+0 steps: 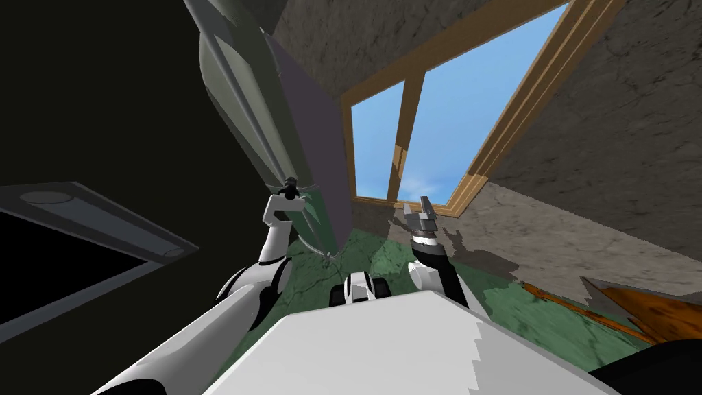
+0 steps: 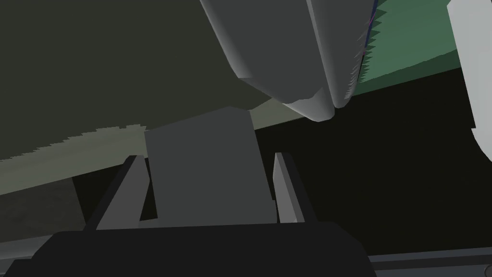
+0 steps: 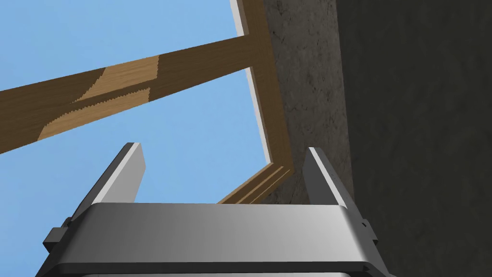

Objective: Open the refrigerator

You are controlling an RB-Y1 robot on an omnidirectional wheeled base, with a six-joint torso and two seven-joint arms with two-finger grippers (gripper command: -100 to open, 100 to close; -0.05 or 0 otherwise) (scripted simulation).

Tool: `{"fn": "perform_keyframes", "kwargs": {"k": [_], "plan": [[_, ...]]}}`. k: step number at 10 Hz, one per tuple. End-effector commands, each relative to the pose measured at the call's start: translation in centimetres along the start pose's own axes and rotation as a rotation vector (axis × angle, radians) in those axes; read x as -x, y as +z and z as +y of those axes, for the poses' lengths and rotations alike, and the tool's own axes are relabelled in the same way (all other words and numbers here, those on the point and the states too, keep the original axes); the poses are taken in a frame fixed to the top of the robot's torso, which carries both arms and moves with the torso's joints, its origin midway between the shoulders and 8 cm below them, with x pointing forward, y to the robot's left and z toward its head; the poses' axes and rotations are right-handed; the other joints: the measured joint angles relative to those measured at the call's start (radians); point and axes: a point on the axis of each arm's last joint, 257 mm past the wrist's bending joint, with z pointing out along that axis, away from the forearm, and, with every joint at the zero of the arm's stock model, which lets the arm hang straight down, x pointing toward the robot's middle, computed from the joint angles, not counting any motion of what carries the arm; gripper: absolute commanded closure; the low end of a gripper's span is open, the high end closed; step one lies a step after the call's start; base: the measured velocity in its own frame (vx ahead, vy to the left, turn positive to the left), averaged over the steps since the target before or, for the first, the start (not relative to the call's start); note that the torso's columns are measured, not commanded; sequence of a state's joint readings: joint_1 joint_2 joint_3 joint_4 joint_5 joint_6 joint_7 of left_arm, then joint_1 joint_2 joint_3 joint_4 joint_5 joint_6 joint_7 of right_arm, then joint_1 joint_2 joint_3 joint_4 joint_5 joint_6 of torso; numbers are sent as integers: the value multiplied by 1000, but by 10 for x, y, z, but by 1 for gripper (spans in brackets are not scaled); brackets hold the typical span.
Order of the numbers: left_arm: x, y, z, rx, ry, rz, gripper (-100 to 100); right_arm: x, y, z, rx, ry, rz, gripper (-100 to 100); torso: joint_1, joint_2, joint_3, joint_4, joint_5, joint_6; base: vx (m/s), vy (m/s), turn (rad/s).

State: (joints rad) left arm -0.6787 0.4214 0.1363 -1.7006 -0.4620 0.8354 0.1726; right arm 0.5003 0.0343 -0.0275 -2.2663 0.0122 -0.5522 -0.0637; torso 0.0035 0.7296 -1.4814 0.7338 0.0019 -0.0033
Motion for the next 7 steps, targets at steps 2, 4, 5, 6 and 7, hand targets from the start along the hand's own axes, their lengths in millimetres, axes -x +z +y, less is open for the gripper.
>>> {"fn": "perform_keyframes", "kwargs": {"k": [2,4,5,6,7], "plan": [[-31,-26,-18,-40,-15,81,100,0,0,0,0,0,0,0,3,2,1,-2,2,2,123,-57,266],[-59,-46,-22,-50,-22,153,100,0,0,0,0,0,0,0,2,4,3,-1,2,3,87,-22,321],[-56,-50,-31,-70,-29,151,100,0,0,0,0,0,0,0,1,3,3,-3,3,2,91,-39,130],[-69,-62,-36,-80,-35,189,100,0,0,0,0,0,0,0,-1,3,2,-2,1,5,89,-38,195],[-82,-75,-40,-90,-42,226,100,0,0,0,0,0,0,0,-3,4,3,-2,0,4,112,-47,333]]}}
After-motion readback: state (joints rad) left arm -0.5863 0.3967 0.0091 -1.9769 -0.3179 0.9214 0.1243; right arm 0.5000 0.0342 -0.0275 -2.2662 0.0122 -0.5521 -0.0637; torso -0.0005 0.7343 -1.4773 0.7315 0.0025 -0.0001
